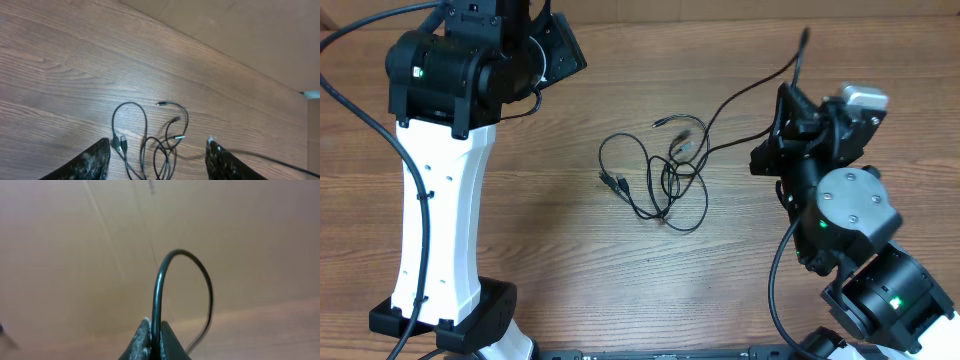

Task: Untangle cables

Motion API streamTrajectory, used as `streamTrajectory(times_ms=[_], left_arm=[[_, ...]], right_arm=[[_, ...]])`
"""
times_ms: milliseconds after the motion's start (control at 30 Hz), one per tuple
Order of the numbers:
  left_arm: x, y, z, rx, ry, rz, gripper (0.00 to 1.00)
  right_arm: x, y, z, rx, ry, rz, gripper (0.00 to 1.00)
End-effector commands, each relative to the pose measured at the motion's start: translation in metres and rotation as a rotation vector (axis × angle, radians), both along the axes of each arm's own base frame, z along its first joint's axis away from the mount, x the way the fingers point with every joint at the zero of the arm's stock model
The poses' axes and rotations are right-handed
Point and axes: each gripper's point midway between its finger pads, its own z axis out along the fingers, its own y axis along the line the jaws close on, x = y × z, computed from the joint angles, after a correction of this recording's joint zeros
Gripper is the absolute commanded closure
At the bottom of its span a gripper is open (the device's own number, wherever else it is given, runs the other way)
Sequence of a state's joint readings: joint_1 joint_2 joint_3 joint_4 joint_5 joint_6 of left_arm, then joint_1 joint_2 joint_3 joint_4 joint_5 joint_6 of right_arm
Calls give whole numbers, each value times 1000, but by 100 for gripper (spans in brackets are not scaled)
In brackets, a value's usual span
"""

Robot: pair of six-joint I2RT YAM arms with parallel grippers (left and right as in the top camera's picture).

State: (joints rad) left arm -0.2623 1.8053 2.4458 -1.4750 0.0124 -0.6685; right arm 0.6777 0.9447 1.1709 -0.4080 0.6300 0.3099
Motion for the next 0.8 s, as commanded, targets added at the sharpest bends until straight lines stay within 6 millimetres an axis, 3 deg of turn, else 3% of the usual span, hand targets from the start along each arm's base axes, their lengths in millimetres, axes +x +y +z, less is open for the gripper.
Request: streamTrajectory(times_ms=[0, 67, 167, 200, 233, 400, 467, 533, 600, 700, 767], left_arm=[[-7, -6, -6, 75, 14, -129, 31], [-13, -7, -11, 131, 23, -217, 26], [-18, -5, -24, 154, 77, -229, 23], [-18, -5, -26, 155, 84, -230, 22], [-18, -5, -31, 157, 99, -232, 17], [-16, -14, -49, 138, 138, -278, 17], [-18, -25, -51, 111, 131, -358, 18], [-22, -47, -43, 51, 87, -505, 18], [-29, -73, -30, -43, 23, -660, 17], [-28, -86, -18, -143, -7, -674, 17], [-19, -85, -12, -219, 15, -563, 18]], right_arm=[[-11, 15, 18, 191, -31, 105, 96], [-16, 6, 46, 258, -128, 88, 96], [-56, -32, 141, 391, -464, 70, 96], [-65, -39, 154, 412, -511, 67, 96], [-86, -56, 183, 446, -615, 58, 96], [-133, -95, 243, 510, -803, 30, 96], [-130, -90, 240, 486, -776, 46, 96], [-115, -77, 223, 434, -688, 57, 96], [-89, -56, 191, 451, -533, 89, 96], [-61, -27, 157, 400, -384, 126, 96], [-44, 7, 133, 332, -285, 221, 96]])
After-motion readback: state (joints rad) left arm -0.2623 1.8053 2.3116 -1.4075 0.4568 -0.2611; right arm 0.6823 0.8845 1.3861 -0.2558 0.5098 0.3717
